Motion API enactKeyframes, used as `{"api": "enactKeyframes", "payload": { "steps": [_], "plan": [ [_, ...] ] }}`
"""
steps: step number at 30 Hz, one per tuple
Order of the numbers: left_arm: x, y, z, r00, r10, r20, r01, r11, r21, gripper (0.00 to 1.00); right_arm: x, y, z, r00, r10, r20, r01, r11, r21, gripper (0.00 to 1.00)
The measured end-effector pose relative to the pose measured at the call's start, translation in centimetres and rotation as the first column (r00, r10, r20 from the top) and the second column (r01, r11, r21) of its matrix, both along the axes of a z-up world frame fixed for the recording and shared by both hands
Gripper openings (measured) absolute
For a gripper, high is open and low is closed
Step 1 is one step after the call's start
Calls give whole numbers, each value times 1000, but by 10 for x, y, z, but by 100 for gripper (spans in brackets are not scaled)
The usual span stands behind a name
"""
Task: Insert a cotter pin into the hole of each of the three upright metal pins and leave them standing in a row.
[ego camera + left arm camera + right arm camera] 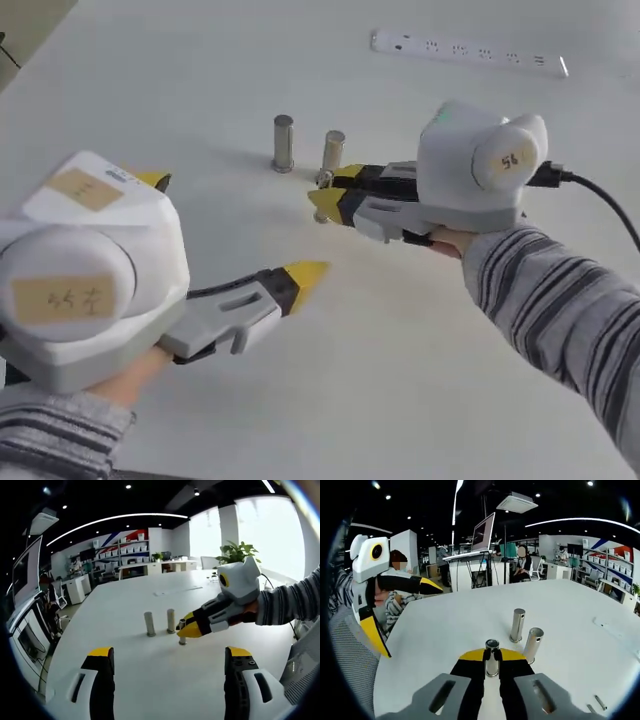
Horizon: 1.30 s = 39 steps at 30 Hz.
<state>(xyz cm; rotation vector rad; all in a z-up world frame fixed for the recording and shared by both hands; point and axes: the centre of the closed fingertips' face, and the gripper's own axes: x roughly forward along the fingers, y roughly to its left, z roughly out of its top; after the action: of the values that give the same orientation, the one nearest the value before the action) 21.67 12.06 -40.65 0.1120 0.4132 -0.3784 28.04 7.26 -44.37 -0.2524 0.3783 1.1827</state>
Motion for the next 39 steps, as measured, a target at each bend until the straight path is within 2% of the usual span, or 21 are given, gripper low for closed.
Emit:
{"api": "enactKeyframes", "payload": {
  "steps": [14, 18, 23, 27, 35, 39],
  "plan": [
    [-2, -5, -1, 1000, -23, -8, 23, 1000, 4, 90, -22, -31, -9, 997, 75, -23, -76, 996, -39, 4],
    [-2, -6, -1, 1000, -27, -6, 27, 1000, 12, 89, -26, -34, -14, 995, 97, -27, -98, 994, -49, 4],
    [-2, -6, -1, 999, -32, -2, 32, 999, 21, 89, -26, -35, -12, 994, 106, -26, -107, 994, -37, 4],
    [-3, -5, -2, 999, -31, -8, 31, 999, 23, 88, -27, -35, -12, 992, 128, -19, -129, 990, -58, 4],
    [-3, -5, -4, 1000, -28, -14, 28, 999, 28, 87, -27, -36, -13, 992, 115, -43, -117, 991, -58, 5],
    [-3, -5, -4, 999, -29, -16, 29, 999, 26, 87, -29, -38, -18, 992, 120, -35, -122, 989, -87, 10]
  ]
}}
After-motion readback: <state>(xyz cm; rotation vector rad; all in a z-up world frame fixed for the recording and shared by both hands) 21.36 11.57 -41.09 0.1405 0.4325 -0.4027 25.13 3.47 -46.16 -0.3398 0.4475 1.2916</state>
